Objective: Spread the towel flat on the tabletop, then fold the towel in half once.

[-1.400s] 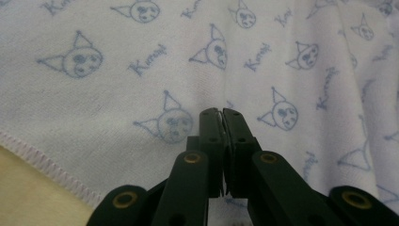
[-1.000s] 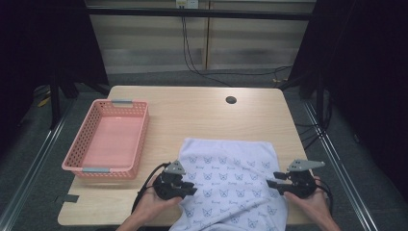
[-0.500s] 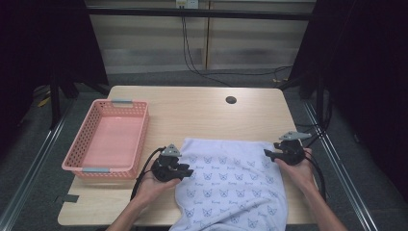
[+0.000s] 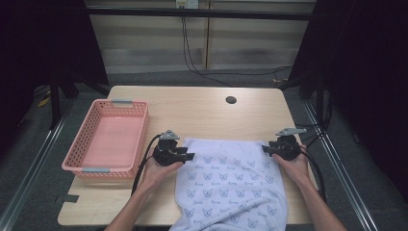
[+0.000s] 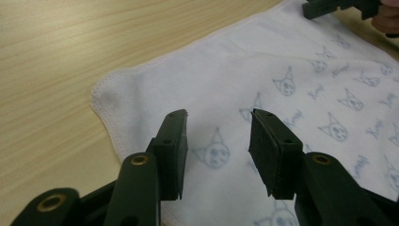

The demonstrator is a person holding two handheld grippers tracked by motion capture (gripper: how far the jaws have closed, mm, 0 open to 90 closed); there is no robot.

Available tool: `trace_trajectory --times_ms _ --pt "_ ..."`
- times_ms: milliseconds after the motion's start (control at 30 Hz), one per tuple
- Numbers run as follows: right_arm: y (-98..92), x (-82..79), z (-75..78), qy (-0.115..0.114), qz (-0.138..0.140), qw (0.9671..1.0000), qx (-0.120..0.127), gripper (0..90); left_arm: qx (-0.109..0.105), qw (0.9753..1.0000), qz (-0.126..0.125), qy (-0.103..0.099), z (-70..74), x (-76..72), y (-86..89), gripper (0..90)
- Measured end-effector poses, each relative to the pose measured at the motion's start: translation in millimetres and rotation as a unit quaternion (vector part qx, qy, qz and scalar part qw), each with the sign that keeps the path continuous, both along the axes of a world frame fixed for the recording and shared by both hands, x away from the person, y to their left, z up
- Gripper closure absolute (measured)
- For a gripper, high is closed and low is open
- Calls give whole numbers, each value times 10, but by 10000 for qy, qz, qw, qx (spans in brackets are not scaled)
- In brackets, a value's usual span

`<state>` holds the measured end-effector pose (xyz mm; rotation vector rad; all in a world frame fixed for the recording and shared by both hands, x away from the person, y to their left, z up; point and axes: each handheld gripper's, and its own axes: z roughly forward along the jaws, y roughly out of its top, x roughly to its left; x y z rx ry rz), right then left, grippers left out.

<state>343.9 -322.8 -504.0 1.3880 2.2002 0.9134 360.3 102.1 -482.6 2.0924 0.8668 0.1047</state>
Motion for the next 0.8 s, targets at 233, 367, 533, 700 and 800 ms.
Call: trace_trajectory --times_ms 233,367,533,700,800 --pt "16 11 -1 88 151 9995 254 854 96 9996 248 -4 -74 196 32 504" --pt "11 -5 10 70 102 9996 265 868 -38 9990 447 88 -98 250 73 516" --pt "-10 -17 40 12 124 9993 339 868 173 9988 446 31 -119 263 53 496" --pt "-5 -22 42 21 148 9993 353 864 315 9983 468 107 -140 295 48 471" --pt "-18 -13 35 18 168 9991 387 863 363 9979 531 57 -173 324 40 466"
